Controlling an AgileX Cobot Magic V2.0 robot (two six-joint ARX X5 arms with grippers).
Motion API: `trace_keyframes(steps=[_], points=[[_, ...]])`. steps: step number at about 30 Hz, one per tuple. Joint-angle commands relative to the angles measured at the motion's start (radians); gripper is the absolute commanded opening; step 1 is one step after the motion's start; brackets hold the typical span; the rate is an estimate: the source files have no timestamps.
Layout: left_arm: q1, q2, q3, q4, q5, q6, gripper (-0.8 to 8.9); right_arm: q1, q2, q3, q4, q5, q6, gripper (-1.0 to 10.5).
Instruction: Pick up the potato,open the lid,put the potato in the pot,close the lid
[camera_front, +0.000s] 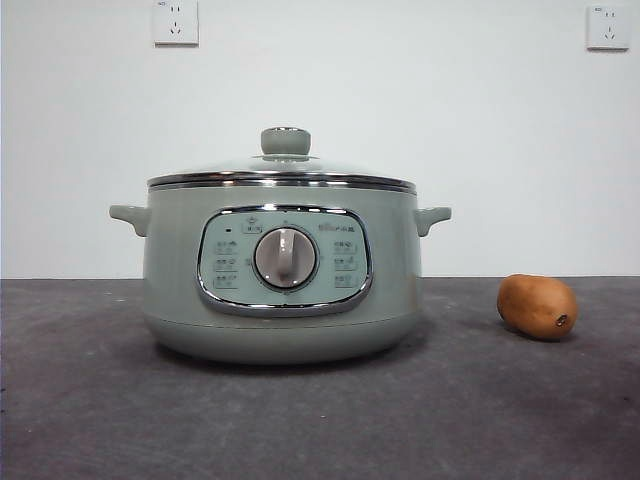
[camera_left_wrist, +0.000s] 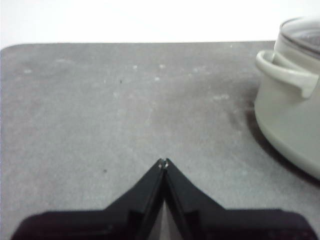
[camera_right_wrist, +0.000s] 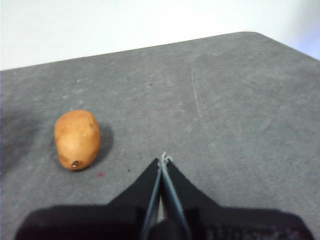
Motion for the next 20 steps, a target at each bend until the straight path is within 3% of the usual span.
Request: trace_keyframes(steps=[1, 9, 20], points=[[0.003, 0.0, -0.002, 0.013, -0.002, -0.024, -0.03, 0.0, -0.002, 0.015, 0.002, -0.01, 0.088, -0.1], [0.003, 0.014, 0.072, 0.01, -0.002, -0.07, -0.04, 0.0, 0.031, 0.119, -0.011, -0.045, 0.175, -0.1], [0.003, 0.196, 0.32, -0.127, 0.049, -0.069, -0.04, 0.0, 0.284, 0.392, -0.199, -0.13, 0.156, -0.1]])
